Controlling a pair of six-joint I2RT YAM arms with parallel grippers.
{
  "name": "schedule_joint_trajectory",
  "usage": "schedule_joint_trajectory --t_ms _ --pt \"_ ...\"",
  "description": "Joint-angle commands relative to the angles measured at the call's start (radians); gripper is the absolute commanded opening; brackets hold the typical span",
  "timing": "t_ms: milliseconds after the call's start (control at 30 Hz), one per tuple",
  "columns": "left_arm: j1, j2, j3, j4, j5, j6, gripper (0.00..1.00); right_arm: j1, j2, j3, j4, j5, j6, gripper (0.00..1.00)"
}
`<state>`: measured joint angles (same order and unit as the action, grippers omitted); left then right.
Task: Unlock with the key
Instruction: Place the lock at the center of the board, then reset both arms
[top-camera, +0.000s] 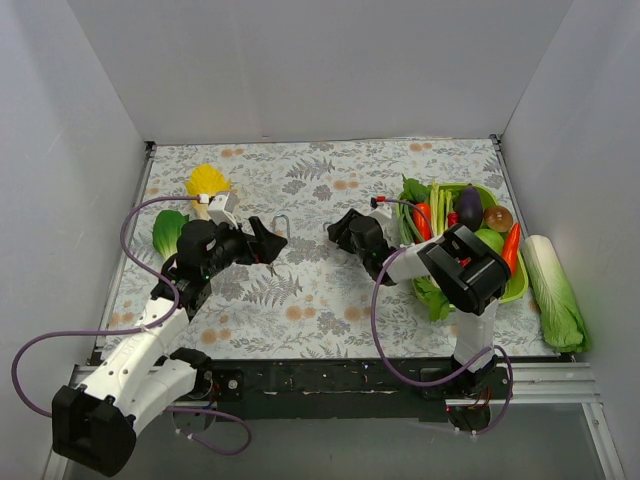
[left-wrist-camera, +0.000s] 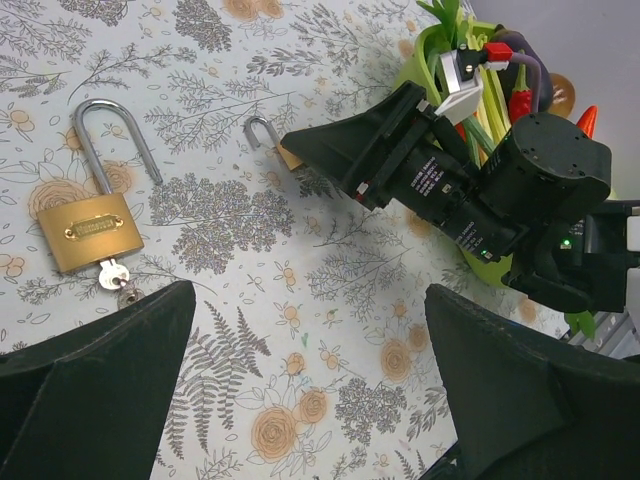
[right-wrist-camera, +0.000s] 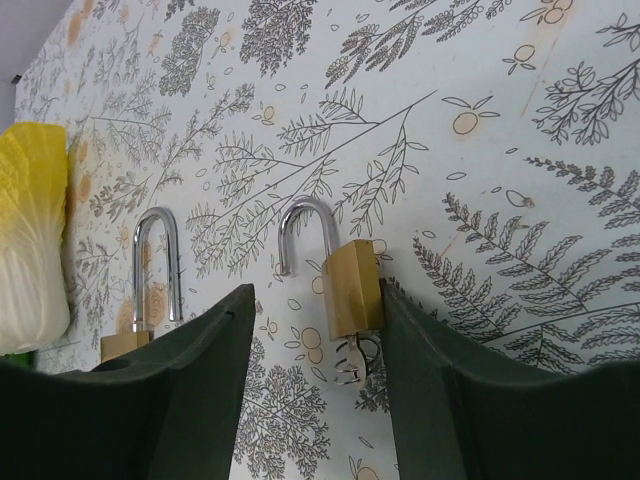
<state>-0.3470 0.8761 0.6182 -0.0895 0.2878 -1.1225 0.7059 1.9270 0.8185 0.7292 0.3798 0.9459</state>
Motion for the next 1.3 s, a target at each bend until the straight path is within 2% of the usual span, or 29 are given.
schedule_joint_trajectory --t_ms 0,200,300,433,600,733,867,1000,1167,1267 --pt "0.008 -0.028 0.02 0.01 -0.012 0.016 0.98 -0.003 -0.031 0.008 -0.056 0.056 -0.013 0.6" --pt "0.009 -0.038 0.02 0.004 -0.024 0.016 0.98 -0.003 -0.1 -0.025 -0.123 0.138 -0.039 0.64" --pt "0.013 -0.042 0.017 0.004 -0.025 0.01 0.98 -0.003 -0.128 -0.024 -0.194 0.175 -0.081 0.7" --pt "0.02 -0.046 0.015 -0.003 -0.045 -0.005 0.98 -0.002 -0.164 -0.021 -0.254 0.188 -0.14 0.71" --pt "0.037 -0.055 0.011 -0.009 -0.076 -0.031 0.98 0.0 -0.261 -0.061 -0.209 0.089 -0.34 0.71" --pt "0.066 -0.072 0.009 -0.009 -0.113 -0.042 0.98 -0.002 -0.356 -0.067 -0.246 0.013 -0.459 0.71" --pt "0.089 -0.127 -0.006 0.0 -0.167 -0.056 0.98 -0.042 -0.506 -0.113 -0.248 -0.102 -0.519 0.71" --pt "0.117 -0.212 -0.031 0.02 -0.228 -0.066 0.98 -0.161 -0.666 -0.199 -0.257 -0.238 -0.522 0.71" --pt "0.146 -0.25 -0.026 0.002 -0.317 -0.065 0.98 -0.27 -0.915 -0.266 -0.414 -0.231 -0.603 0.71" --pt "0.148 -0.284 -0.024 -0.006 -0.38 -0.059 0.98 -0.272 -1.058 -0.282 -0.485 -0.154 -0.674 0.71"
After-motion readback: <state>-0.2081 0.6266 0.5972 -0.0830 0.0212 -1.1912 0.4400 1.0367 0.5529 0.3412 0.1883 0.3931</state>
